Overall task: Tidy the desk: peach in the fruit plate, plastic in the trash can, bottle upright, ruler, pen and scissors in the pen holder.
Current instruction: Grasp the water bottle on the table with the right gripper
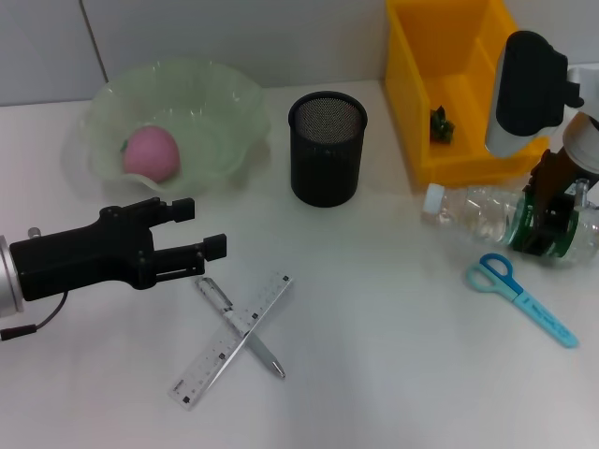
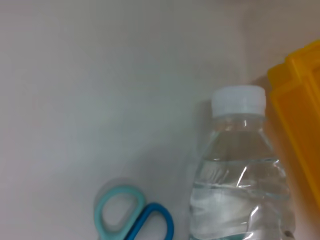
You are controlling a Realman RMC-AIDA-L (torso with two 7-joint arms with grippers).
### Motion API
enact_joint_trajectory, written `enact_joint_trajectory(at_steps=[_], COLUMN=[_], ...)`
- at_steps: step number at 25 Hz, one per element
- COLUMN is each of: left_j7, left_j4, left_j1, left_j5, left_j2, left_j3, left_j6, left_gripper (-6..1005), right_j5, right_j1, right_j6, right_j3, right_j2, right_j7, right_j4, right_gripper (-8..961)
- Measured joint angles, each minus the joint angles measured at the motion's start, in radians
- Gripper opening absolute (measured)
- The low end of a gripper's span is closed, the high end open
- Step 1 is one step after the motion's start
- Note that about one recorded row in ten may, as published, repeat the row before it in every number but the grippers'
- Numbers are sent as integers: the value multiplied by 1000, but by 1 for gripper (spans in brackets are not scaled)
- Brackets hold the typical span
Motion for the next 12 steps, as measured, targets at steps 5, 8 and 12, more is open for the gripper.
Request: enact_joint_trajectory(at_steps=[5,8,12], left_j7=[-4,-4,-4], left_j4=[1,1,1], left_j1=[1,1,2], left_j5=[0,0,0], left_j2=[0,1,2], left_j3=[0,0,0], left_j6=[2,2,3], left_gripper=[825,825,825], right_j5=[0,0,0], right_j1=[-3,-4,-8], right_j6=[18,28,39], right_j3=[0,0,-4], right_j2=[3,3,5], right_j7=[1,2,9], right_j4=[16,25,28], right_gripper=[763,763,762])
